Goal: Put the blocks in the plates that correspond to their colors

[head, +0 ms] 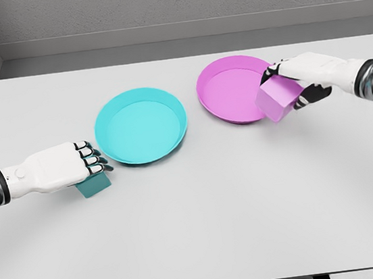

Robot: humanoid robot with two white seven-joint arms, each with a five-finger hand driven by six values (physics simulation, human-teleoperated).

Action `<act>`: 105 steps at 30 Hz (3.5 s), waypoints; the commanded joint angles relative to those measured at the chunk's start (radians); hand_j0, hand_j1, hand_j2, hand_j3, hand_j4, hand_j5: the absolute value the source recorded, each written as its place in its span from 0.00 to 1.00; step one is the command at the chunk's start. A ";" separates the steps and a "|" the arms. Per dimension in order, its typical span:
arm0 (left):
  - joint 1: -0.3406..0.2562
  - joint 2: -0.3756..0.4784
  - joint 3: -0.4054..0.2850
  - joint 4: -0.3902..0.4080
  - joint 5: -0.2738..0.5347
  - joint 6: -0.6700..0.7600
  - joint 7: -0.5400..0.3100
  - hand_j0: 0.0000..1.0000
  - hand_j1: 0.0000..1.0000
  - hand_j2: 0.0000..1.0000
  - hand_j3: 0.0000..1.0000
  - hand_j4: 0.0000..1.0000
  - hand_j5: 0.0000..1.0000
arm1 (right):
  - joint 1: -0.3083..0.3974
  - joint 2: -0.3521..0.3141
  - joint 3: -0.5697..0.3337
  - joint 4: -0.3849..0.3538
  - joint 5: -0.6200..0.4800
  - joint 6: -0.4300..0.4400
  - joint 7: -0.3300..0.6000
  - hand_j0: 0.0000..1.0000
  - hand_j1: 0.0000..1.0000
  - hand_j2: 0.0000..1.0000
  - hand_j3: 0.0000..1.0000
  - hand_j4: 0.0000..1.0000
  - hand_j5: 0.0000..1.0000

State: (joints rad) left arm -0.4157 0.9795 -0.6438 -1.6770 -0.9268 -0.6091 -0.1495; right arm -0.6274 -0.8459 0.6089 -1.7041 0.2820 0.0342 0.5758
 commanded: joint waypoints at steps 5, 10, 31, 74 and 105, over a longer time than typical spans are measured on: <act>0.000 0.001 0.000 0.000 -0.003 -0.002 -0.002 0.59 0.59 0.59 0.59 0.59 0.59 | -0.032 0.045 0.009 0.049 0.000 0.047 0.001 0.53 0.53 0.53 0.53 0.53 0.53; -0.003 0.001 0.001 0.002 0.016 -0.002 -0.001 0.51 0.51 0.51 0.51 0.51 0.51 | -0.074 0.099 0.035 0.057 0.002 0.090 0.001 0.53 0.53 0.53 0.53 0.53 0.53; -0.038 0.022 0.093 0.014 0.183 -0.002 0.002 0.28 0.28 0.28 0.28 0.28 0.28 | -0.173 0.206 0.069 0.179 0.003 0.188 -0.002 0.59 0.59 0.59 0.59 0.59 0.59; -0.232 -0.320 -0.005 0.217 0.103 -0.002 -0.028 1.00 1.00 1.00 1.00 1.00 1.00 | 0.235 -0.059 -0.342 0.080 0.000 -0.583 -0.002 1.00 1.00 1.00 1.00 1.00 1.00; -0.137 0.025 0.116 0.207 0.401 -0.002 -0.028 1.00 1.00 1.00 1.00 1.00 1.00 | 0.236 -0.056 -0.339 0.077 0.000 -0.573 -0.005 1.00 1.00 1.00 1.00 1.00 1.00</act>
State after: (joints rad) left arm -0.5522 1.0006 -0.5328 -1.4681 -0.5330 -0.6118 -0.1784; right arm -0.3912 -0.9008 0.2698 -1.6281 0.2877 -0.5410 0.5711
